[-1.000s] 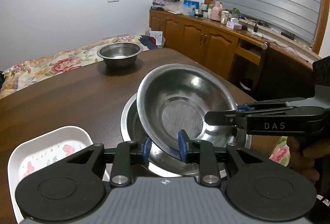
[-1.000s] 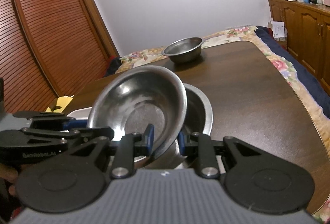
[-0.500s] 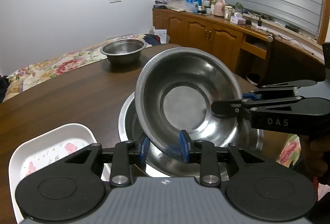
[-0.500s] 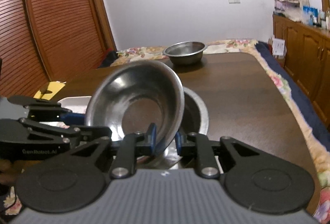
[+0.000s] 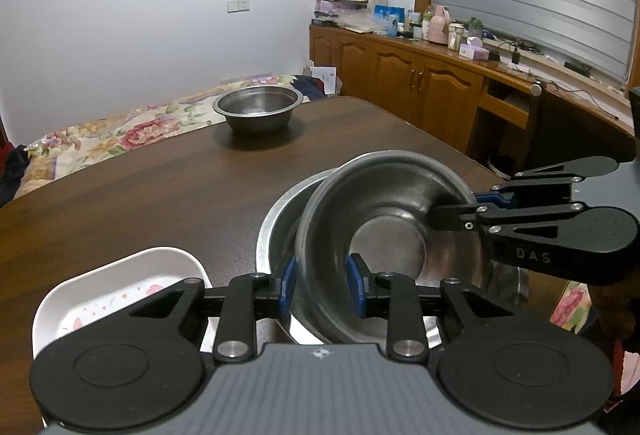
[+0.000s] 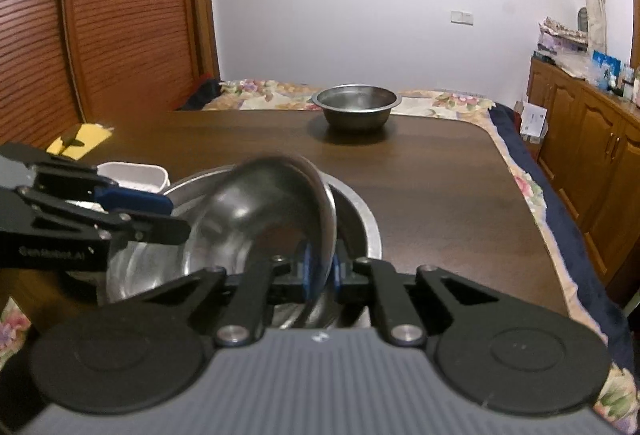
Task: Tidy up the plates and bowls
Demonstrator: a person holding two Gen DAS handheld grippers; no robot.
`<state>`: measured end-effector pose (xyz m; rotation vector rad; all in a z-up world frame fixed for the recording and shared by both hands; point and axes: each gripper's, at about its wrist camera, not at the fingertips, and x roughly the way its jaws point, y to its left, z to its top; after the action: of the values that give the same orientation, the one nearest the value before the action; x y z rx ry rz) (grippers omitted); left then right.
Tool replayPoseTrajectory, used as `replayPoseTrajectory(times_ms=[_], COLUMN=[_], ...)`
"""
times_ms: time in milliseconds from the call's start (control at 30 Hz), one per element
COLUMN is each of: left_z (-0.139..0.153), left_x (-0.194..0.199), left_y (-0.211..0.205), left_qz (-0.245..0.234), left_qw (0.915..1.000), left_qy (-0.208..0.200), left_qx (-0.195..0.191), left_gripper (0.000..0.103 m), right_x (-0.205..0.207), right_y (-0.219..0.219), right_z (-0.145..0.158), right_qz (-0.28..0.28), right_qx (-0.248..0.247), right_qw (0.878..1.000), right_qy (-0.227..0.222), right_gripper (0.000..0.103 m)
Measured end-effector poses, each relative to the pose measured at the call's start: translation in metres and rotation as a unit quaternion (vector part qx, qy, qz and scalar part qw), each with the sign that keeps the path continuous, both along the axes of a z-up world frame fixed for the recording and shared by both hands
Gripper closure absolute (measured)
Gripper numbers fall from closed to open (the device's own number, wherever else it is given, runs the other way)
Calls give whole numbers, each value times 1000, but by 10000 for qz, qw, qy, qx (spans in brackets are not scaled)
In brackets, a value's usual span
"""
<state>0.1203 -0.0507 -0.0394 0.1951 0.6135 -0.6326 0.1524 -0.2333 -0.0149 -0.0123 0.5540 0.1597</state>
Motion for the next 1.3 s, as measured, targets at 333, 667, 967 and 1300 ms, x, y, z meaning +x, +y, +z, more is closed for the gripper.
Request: replayPoseTrajectory(times_ms=[333, 667, 967, 1300], left_z=[0, 0, 4, 10], left_x=[-1, -1, -3, -3], left_y=[1, 3, 5, 7], left_qz=[26, 27, 39, 126], left_qw=[10000, 10000, 9998, 9995], left_qy=[16, 26, -47, -143], left_qx=[-46, -77, -171, -247], left_gripper=[71, 71, 71, 57], right_x=[5, 5, 1, -5], right_y=[6, 2, 1, 3], right_z=[-1, 4, 11, 23], right_qz=[90, 56, 5, 53], right_qx=[-155, -3, 114, 200], right_qw=[9998, 10000, 9997, 9989], right_qy=[68, -33, -201, -412], right_gripper=[91, 76, 75, 75])
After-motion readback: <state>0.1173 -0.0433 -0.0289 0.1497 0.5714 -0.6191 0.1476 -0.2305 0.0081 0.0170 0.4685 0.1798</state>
